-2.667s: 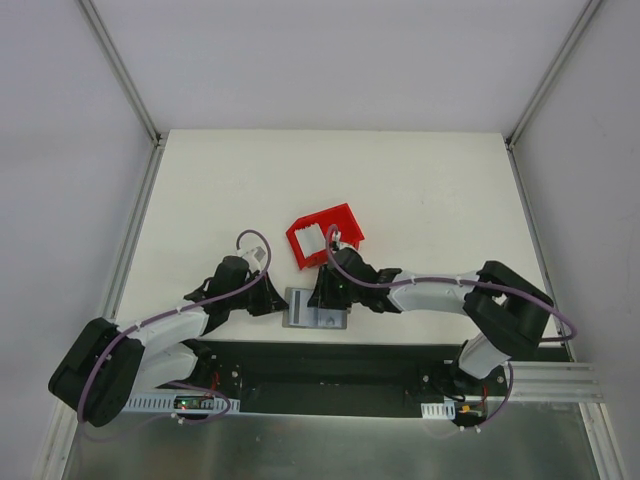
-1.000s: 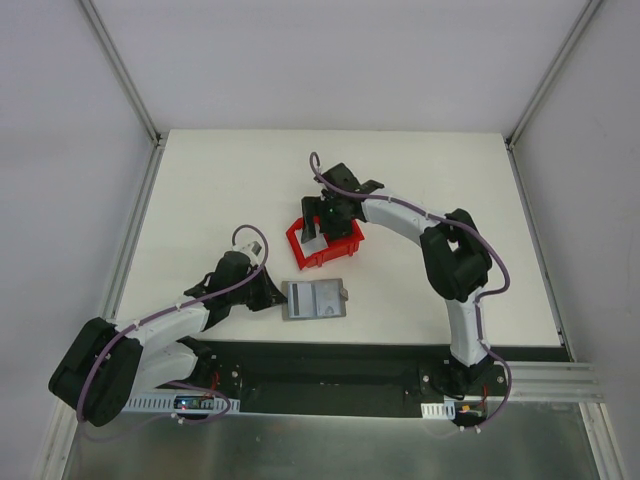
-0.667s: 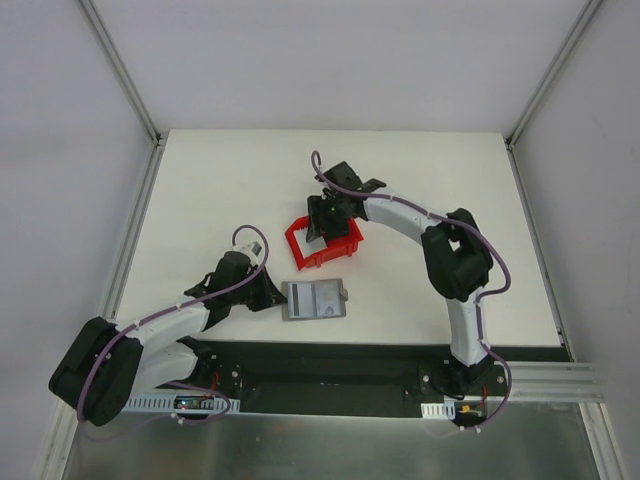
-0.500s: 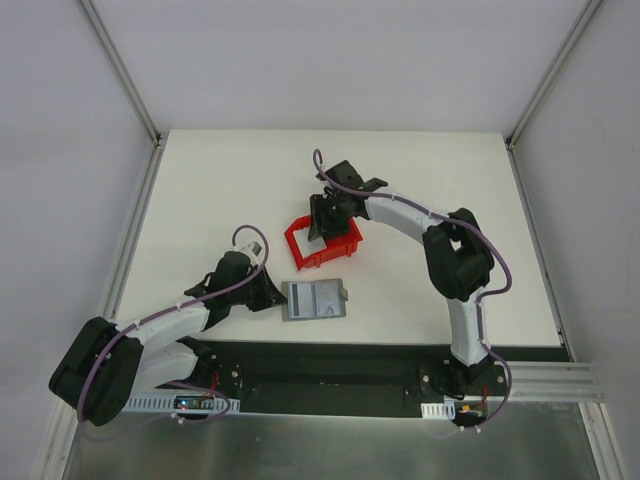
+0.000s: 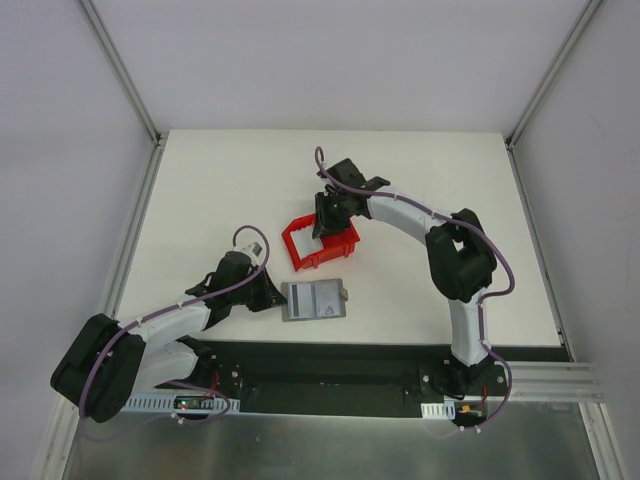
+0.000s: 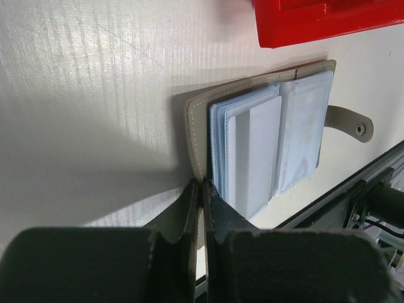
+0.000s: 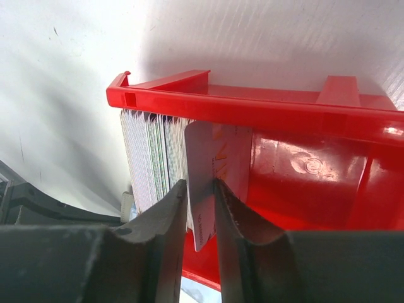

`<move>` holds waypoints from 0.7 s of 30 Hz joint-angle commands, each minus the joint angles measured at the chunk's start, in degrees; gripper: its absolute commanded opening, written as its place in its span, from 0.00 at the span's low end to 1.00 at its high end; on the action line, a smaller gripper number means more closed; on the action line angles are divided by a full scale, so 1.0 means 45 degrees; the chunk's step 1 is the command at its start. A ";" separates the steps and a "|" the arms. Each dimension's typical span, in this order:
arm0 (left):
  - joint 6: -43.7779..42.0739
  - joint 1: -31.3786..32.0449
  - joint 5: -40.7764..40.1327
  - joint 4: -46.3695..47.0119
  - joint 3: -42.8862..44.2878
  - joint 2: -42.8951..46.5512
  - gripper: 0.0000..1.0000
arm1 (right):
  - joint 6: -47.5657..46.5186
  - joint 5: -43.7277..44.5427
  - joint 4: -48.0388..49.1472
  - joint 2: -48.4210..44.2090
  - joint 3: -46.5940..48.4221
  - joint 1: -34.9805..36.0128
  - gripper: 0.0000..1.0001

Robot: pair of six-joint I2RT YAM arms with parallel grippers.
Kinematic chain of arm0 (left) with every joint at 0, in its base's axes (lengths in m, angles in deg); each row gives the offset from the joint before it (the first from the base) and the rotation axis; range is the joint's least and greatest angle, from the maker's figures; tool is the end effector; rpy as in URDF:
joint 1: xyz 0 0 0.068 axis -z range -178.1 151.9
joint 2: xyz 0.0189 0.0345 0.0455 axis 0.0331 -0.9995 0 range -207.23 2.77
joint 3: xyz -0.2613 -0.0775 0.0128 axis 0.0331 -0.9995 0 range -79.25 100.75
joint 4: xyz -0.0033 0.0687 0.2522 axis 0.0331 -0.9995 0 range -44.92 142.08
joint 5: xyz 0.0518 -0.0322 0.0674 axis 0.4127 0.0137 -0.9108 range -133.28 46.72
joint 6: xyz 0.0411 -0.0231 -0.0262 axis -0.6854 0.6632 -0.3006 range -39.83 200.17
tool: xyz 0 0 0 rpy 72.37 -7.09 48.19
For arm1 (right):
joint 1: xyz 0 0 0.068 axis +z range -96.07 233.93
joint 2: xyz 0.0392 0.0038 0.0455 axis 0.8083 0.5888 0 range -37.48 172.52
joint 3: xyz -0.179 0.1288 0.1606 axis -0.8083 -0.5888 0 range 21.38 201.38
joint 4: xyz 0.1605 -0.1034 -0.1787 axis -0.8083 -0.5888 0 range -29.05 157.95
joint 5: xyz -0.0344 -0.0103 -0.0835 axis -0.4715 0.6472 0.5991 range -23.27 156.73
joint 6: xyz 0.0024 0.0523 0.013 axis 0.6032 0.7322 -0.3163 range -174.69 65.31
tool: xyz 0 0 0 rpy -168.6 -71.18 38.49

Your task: Put the credit cards into the card holder

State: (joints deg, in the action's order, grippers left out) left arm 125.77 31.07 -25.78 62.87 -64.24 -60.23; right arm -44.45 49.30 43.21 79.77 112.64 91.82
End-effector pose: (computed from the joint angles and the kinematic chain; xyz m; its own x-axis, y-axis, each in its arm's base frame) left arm 0.1647 -0.1043 0.1415 -0.8510 -0.3053 -0.4273 0.0943 0.7116 -0.6963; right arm 0.3531 0.2884 0.2111 -0.7320 -0.3547 -0.5817 -0.6153 0.7108 0.3408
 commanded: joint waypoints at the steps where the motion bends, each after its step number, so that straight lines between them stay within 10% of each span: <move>1: -0.0310 -0.0036 0.0135 0.0122 0.0298 -0.0023 0.00 | -0.0010 -0.0267 0.0125 -0.0997 -0.0027 -0.0041 0.22; 21: -0.0310 -0.0036 0.0272 0.0103 0.0084 0.0251 0.00 | -0.1728 0.2661 -0.1145 -0.2381 0.0755 -0.0178 0.00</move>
State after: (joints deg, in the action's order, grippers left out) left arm 125.75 31.07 -25.76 62.94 -64.24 -60.18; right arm -49.15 56.03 39.39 76.76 114.00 90.98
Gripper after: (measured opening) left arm 0.007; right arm 0.010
